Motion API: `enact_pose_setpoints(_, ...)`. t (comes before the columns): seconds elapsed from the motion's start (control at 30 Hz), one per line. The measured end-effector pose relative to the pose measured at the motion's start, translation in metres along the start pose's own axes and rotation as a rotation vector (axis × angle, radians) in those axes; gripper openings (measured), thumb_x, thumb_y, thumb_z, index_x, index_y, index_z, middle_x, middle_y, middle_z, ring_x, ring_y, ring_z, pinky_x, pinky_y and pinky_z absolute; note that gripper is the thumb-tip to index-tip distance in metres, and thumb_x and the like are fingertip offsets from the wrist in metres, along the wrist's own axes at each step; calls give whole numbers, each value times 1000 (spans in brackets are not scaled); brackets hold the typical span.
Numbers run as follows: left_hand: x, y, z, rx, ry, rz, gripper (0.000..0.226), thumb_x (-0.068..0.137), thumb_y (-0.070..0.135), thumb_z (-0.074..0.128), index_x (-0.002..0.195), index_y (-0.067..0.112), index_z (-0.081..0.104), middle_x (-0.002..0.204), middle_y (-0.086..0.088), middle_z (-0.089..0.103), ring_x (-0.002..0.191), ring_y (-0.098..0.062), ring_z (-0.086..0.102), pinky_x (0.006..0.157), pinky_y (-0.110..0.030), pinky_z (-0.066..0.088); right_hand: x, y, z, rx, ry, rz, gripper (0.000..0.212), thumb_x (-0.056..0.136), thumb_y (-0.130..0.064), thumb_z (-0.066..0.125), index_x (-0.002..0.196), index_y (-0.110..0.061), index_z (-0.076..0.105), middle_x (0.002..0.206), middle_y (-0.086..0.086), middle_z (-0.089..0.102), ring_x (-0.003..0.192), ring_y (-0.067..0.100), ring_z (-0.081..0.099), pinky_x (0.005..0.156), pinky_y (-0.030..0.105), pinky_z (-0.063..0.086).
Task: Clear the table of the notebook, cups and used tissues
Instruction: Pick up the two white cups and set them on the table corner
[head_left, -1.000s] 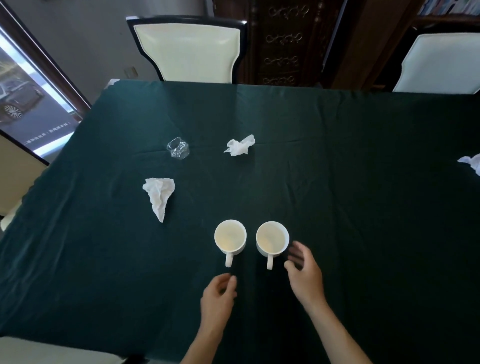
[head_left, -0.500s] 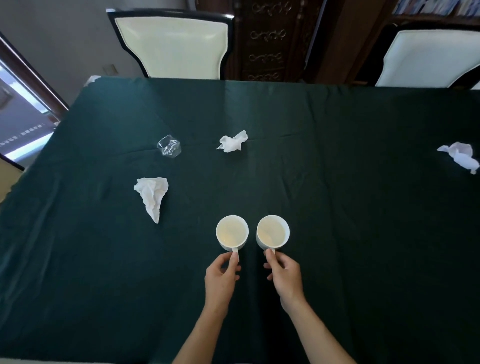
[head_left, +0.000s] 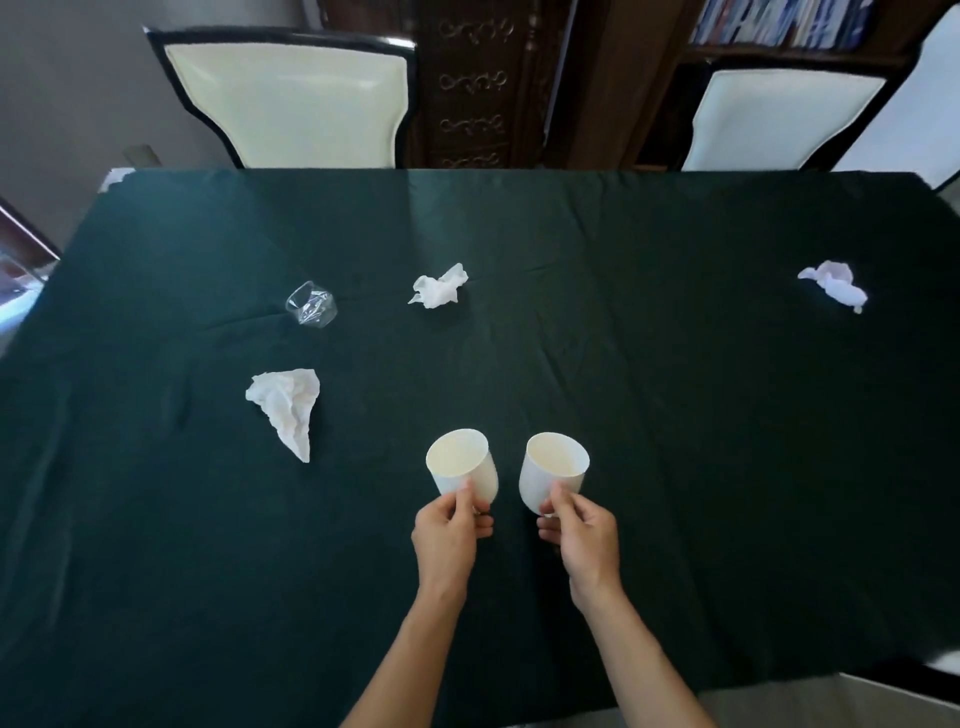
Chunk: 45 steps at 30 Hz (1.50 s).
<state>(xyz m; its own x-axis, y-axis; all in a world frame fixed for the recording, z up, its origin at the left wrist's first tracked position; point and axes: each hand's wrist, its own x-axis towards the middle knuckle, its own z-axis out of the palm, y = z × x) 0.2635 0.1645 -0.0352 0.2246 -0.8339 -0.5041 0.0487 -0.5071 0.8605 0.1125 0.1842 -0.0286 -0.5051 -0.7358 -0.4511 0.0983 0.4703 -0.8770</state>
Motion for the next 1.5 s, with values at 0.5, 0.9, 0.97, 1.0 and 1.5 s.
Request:
enact_pose_setpoints(0.5,-145,58,-52,-56,129,372,49,102,39,59,58,19,67,61,4,68,62,-10,66,63,-29,60,-118,-76,-43,226,-293,-386,45,102,-40,60,64,-21,73,72,-2,75,66,14,73,59,23,60)
enact_pose_setpoints(0.9,-293,55,-144,-193,423,517,46,97,44,60,58,21,69,62,0,70,59,-16,65,60,-34,58,-264,-74,-47,145,-587,-513,40,102,-36,61,70,-20,77,74,5,76,62,19,71,59,27,59)
enact_pose_setpoints(0.97,-306,50,-167,-206,472,522,47,99,43,60,59,22,69,63,1,70,59,-13,65,58,-28,56,-286,-70,-36,125,-633,-517,38,102,-36,62,72,-20,79,76,5,77,63,18,71,60,26,59)
enact_pose_setpoints(1.0,-312,47,-180,-212,494,526,47,101,41,60,59,22,70,63,1,71,59,-12,65,57,-25,55,-298,-68,-30,116,-656,-519,36,102,-36,62,74,-21,80,77,4,78,64,17,71,60,25,59)
enact_pose_setpoints(1.5,-343,20,-442,-138,650,604,46,105,35,58,65,18,73,62,-1,74,61,-16,71,63,-33,56,-488,-31,139,136,-793,-492,31,101,-32,64,78,-24,83,80,1,79,72,19,77,67,27,62)
